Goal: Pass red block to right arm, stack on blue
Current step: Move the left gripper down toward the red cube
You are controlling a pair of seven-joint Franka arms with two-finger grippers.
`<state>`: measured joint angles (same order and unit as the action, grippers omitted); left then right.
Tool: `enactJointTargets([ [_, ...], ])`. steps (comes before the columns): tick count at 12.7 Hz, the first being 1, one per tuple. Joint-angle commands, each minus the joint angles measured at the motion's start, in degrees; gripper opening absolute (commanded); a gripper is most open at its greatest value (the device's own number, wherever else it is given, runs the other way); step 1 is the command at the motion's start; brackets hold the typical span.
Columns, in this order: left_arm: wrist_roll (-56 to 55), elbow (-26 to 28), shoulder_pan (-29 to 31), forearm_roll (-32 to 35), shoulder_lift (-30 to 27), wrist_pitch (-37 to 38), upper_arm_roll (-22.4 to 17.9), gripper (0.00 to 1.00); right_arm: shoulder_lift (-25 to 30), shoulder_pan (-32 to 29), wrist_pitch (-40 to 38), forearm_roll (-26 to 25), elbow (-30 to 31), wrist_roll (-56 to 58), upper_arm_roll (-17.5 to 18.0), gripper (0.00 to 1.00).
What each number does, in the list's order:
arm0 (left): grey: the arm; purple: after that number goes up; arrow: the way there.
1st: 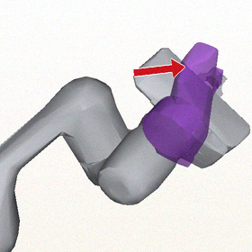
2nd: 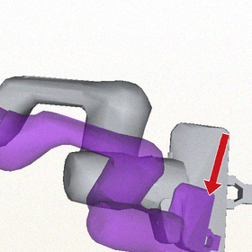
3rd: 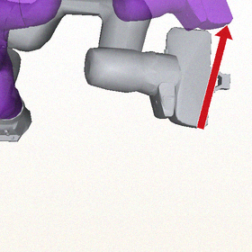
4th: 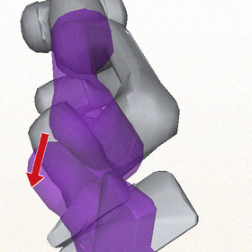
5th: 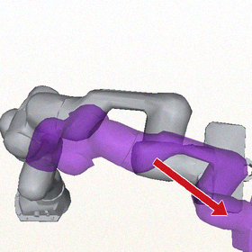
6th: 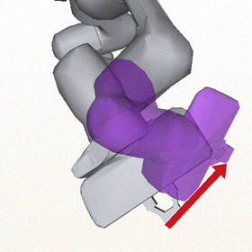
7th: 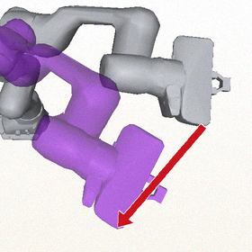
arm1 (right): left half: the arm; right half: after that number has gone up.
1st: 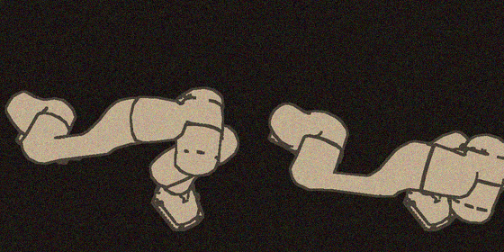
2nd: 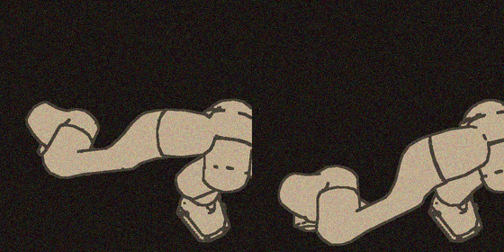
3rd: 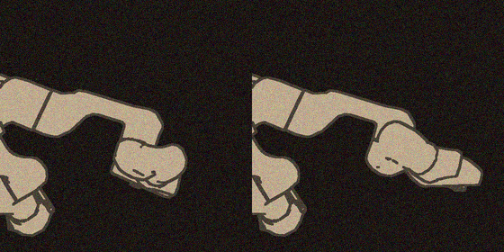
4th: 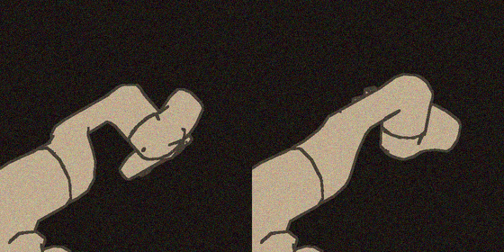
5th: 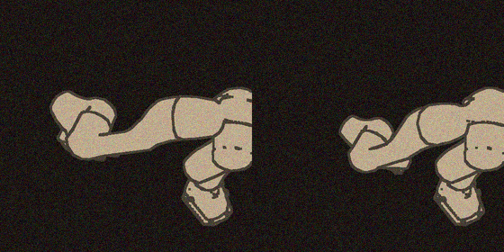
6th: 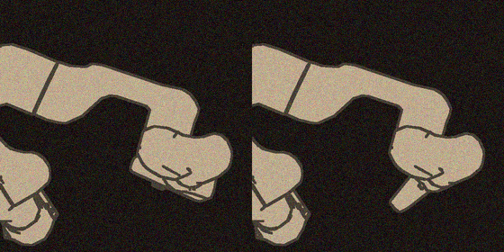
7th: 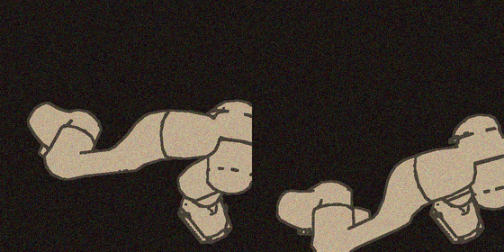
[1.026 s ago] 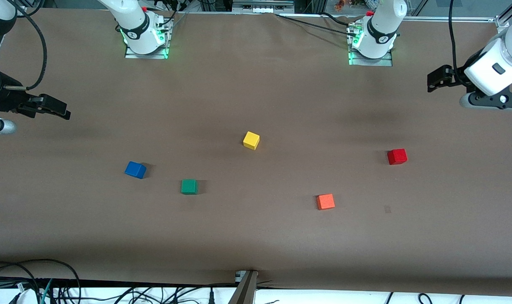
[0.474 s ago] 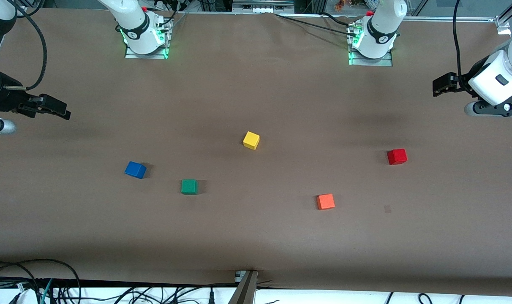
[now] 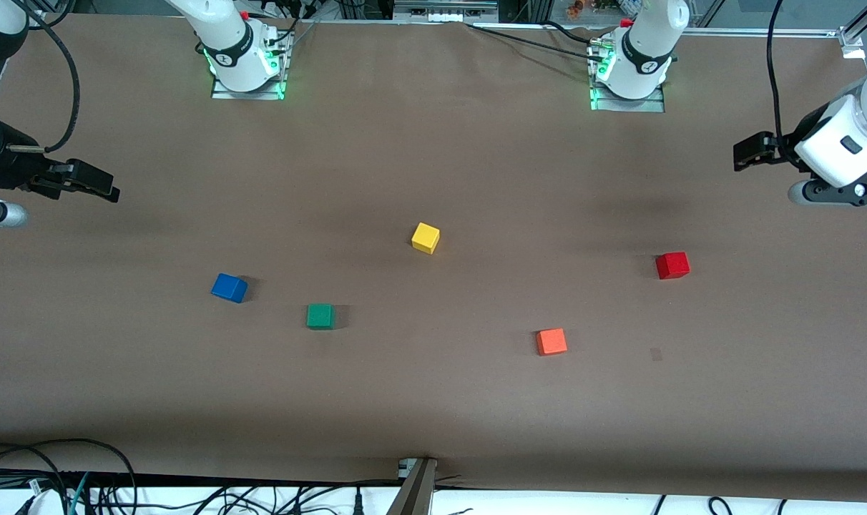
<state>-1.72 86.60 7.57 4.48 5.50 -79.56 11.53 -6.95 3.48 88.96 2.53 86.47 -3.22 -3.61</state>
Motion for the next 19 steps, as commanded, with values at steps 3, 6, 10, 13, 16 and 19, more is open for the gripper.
enactJointTargets([
  [3, -2.0, -1.7, 1.9, 1.1, 1.1, -2.4, 0.3, 1.0, 0.4, -0.2, -1.0, 1.0, -0.7, -0.3, 0.1, 1.0],
  [6, -1.9, -2.8, 2.2, 1.8, 3.8, -1.7, 0.5, 1.0, 0.4, -0.2, -1.3, 1.0, -0.7, -0.2, 0.1, 1.0],
  [10, -1.7, -2.8, 2.5, 3.1, 5.3, -1.5, 0.3, 1.0, 0.4, -0.2, -1.3, 1.0, -0.7, -0.2, 0.1, 1.0],
  [13, -1.5, -2.7, 3.1, 3.0, 7.2, -1.4, 0.2, 1.0, 0.4, -0.2, -1.3, 1.0, -0.6, -0.2, 0.1, 1.0],
  [16, -1.3, -2.8, 3.5, 3.1, 9.8, -1.8, 0.3, 1.0, 0.4, -0.2, -1.3, 1.0, -0.7, -0.2, 0.1, 1.0],
  [19, -1.1, -1.6, 4.4, 2.9, 12.9, -5.8, 0.3, 1.0, 0.4, -0.2, -1.3, 1.0, -0.7, -0.2, 0.1, 1.0],
])
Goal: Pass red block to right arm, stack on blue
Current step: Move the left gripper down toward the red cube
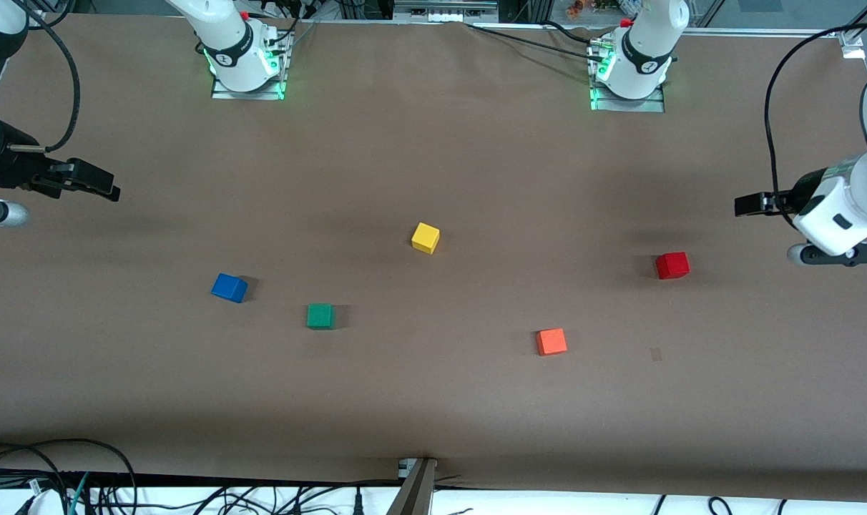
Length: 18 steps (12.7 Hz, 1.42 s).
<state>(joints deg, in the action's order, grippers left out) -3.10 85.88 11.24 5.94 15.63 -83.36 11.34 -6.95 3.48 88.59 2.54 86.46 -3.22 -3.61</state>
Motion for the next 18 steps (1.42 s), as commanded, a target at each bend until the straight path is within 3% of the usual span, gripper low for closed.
enactJointTargets([
  [1, 0.3, -0.5, 0.7, 1.4, 4.3, -3.6, 0.4, 1.0, 0.4, -0.2, -1.0, 1.0, -0.7, -0.2, 0.1, 1.0],
  [4, 0.3, 4.0, 1.9, 1.3, 6.6, -10.8, 0.5, 1.0, 0.4, -0.2, -1.0, 1.0, -0.7, -0.2, 0.1, 1.0],
  [13, 2.0, 28.3, 5.7, 1.5, 6.0, -41.6, 0.5, 1.0, 0.4, -0.2, -1.0, 1.0, -0.6, -0.1, 0.0, 1.0],
  [15, 2.0, 31.2, 5.8, 1.4, 6.2, -45.9, 0.5, 1.0, 0.4, -0.2, -1.0, 1.0, -0.6, -0.1, 0.0, 1.0],
  [18, 2.0, 31.3, 5.7, 1.4, 7.6, -47.7, 0.5, 1.0, 0.4, -0.2, -1.0, 1.0, -0.6, 0.0, 0.0, 1.0],
])
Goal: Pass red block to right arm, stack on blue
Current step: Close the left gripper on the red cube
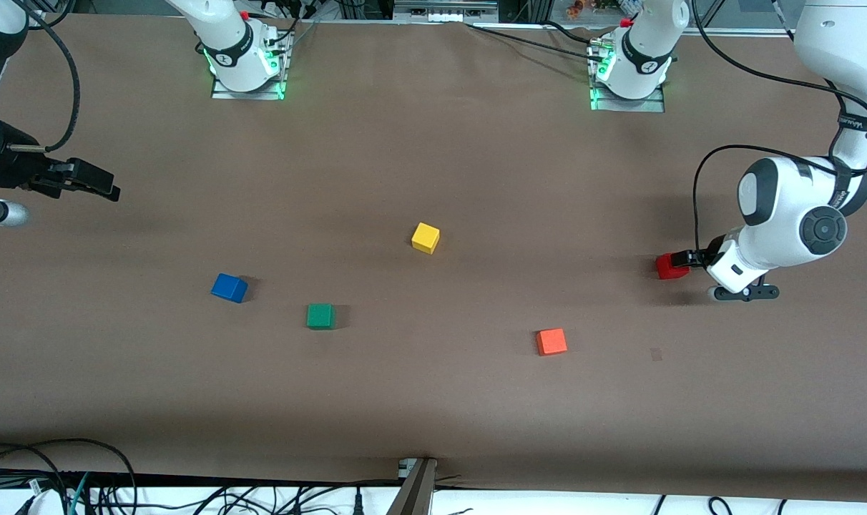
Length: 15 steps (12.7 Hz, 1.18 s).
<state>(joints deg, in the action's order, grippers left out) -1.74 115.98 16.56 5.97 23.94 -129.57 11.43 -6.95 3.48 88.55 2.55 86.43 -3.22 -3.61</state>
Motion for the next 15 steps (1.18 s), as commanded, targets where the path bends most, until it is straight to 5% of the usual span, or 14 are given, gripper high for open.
enactJointTargets([
  [1, 0.7, 1.2, 0.3, 1.4, -0.2, -1.7, 0.5, 1.0, 0.4, -0.2, -0.9, 1.0, -0.6, 0.0, 0.0, 1.0],
  [9, 1.9, 2.2, 0.5, 1.4, 2.8, -6.4, 0.5, 1.0, 0.4, -0.2, -0.9, 1.0, -0.6, 0.0, 0.0, 1.0],
  [15, 4.1, 1.8, 0.5, 1.4, 3.4, -6.0, 0.5, 0.18, 0.4, -0.2, -0.9, 1.0, -0.6, 0.1, 0.0, 1.0],
])
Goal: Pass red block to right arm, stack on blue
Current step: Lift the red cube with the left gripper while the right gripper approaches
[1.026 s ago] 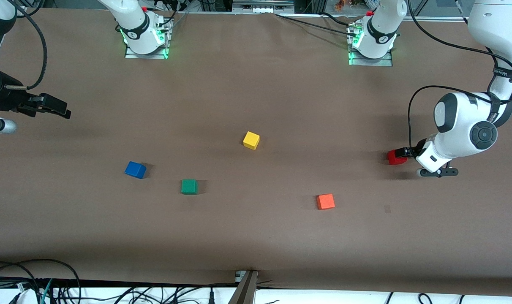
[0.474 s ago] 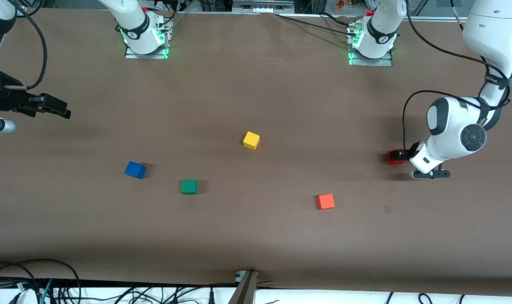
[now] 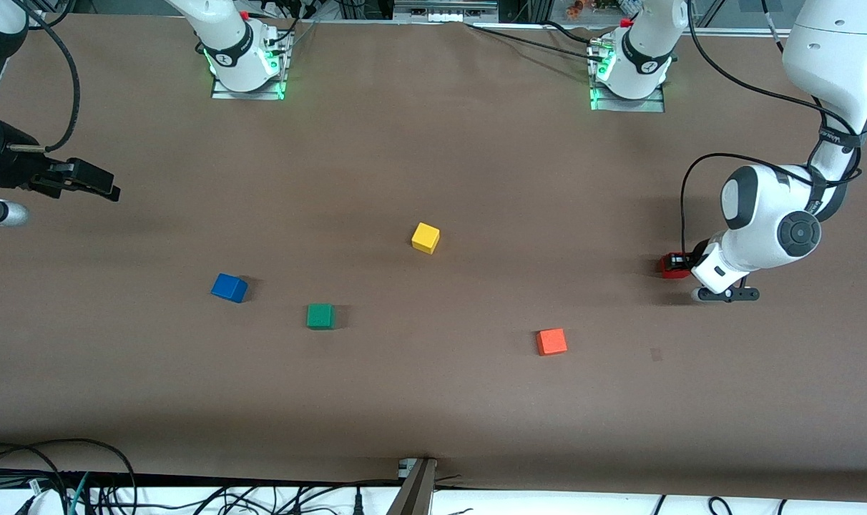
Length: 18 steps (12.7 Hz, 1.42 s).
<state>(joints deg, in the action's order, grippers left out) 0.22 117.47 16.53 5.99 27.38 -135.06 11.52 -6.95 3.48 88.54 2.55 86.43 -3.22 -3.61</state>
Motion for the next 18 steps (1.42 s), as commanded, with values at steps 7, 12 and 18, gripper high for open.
enactJointTargets([
  [7, 14.9, -5.8, 0.3, 1.5, -5.6, 8.5, 1.1, 0.0, 0.4, -0.2, -0.9, 1.0, -0.6, 0.1, 0.0, 1.0],
  [12, 31.1, -23.8, -0.1, 1.4, -6.2, 28.6, 3.6, 0.0, 0.2, -0.3, -0.9, 3.3, -0.6, -0.3, -0.2, 1.0],
  [18, 43.2, -32.3, -0.5, -2.3, -6.5, 37.0, 7.8, 0.0, -0.9, -0.1, -4.1, 9.0, -0.5, 0.3, -0.7, 1.0],
])
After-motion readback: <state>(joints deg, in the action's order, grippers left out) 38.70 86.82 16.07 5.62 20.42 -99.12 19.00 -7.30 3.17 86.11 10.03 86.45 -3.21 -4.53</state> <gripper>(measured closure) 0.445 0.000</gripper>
